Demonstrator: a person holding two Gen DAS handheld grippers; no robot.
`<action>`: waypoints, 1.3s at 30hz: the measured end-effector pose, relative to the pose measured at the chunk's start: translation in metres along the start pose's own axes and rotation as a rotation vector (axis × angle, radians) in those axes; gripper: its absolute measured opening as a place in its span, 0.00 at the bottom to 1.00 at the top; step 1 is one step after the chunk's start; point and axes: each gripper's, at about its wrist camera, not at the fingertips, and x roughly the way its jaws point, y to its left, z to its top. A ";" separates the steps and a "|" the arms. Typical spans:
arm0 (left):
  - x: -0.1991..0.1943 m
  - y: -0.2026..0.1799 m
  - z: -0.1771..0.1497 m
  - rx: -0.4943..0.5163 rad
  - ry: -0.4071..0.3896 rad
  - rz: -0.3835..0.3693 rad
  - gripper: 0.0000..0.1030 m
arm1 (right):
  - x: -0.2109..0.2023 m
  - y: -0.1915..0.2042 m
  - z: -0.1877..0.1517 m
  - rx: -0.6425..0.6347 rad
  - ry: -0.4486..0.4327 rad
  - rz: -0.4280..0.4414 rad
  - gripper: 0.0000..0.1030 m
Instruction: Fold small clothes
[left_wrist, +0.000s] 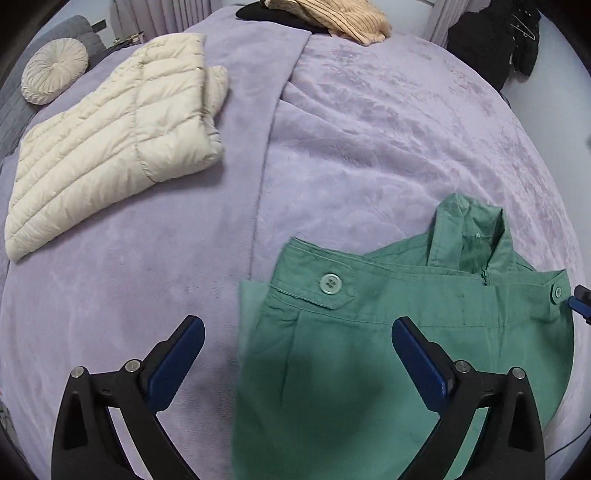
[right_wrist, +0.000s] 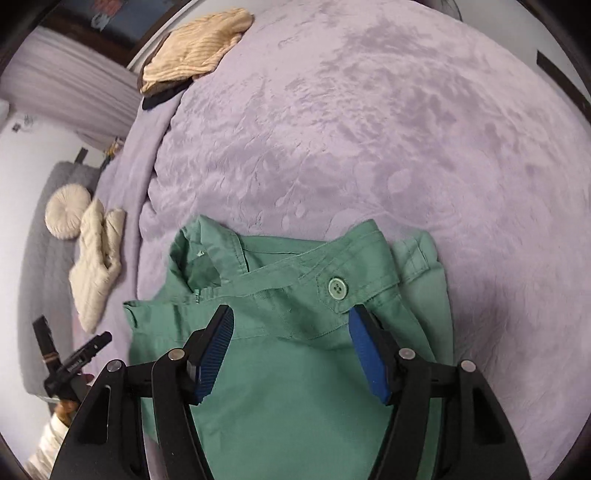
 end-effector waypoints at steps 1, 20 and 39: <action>0.004 -0.008 -0.002 0.009 0.003 -0.007 0.99 | 0.004 0.005 0.001 -0.024 0.023 0.023 0.59; 0.037 0.013 0.007 -0.041 -0.022 0.199 0.99 | 0.017 -0.045 0.011 0.069 0.012 -0.096 0.13; 0.006 -0.119 -0.145 0.159 0.094 -0.017 0.99 | 0.065 0.088 -0.178 -0.119 0.271 0.070 0.10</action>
